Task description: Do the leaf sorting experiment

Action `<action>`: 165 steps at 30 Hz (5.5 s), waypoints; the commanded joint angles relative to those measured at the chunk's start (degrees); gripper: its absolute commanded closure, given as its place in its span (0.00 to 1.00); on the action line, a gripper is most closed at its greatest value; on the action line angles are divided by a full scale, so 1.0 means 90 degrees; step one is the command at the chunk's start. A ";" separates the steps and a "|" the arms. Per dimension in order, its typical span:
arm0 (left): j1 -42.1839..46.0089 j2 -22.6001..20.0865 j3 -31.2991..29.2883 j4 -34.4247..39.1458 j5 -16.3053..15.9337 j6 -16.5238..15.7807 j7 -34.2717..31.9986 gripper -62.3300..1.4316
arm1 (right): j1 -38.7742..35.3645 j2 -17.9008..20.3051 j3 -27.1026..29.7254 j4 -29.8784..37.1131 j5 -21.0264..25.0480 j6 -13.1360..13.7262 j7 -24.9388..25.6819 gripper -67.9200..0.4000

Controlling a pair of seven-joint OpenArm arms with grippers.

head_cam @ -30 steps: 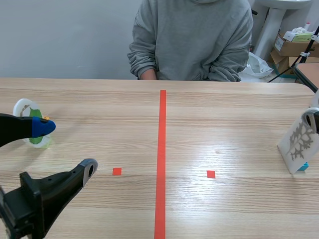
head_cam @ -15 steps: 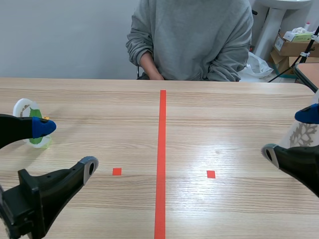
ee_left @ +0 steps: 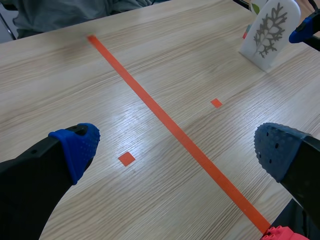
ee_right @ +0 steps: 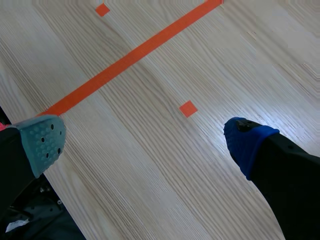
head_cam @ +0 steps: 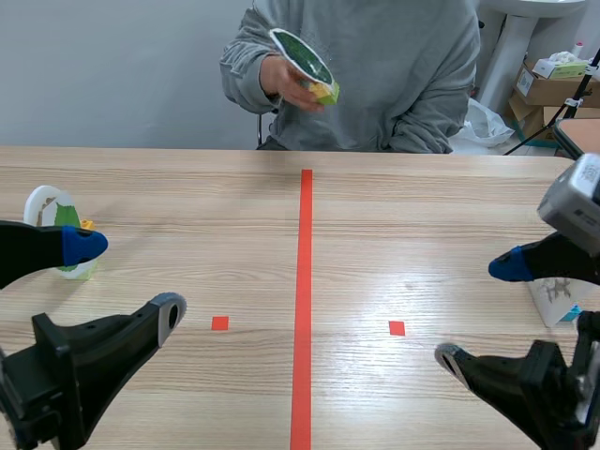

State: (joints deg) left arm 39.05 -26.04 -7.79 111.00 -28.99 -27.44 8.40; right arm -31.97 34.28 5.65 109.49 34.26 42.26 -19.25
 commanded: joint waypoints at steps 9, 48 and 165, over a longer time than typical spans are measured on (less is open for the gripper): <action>-0.0019 0.0029 -0.0007 0.0049 -0.0041 -0.0017 -0.0095 0.00 | 0.0046 0.0034 0.0107 0.0039 0.0095 0.0051 0.0087 0.00; -0.0019 0.0029 -0.0005 0.0049 -0.0041 -0.0017 -0.0095 0.00 | 0.0046 0.0032 0.0107 0.0039 0.0143 0.0051 0.0180 0.00; -0.6428 0.0544 0.4656 -0.5918 0.1668 -0.0012 -0.0940 0.00 | 0.0080 0.0032 0.0109 0.0036 0.0216 0.0051 0.0114 0.00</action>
State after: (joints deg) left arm -17.91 -21.32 34.48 57.12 -14.22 -27.57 1.15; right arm -31.94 34.28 5.67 109.49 35.51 42.28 -19.16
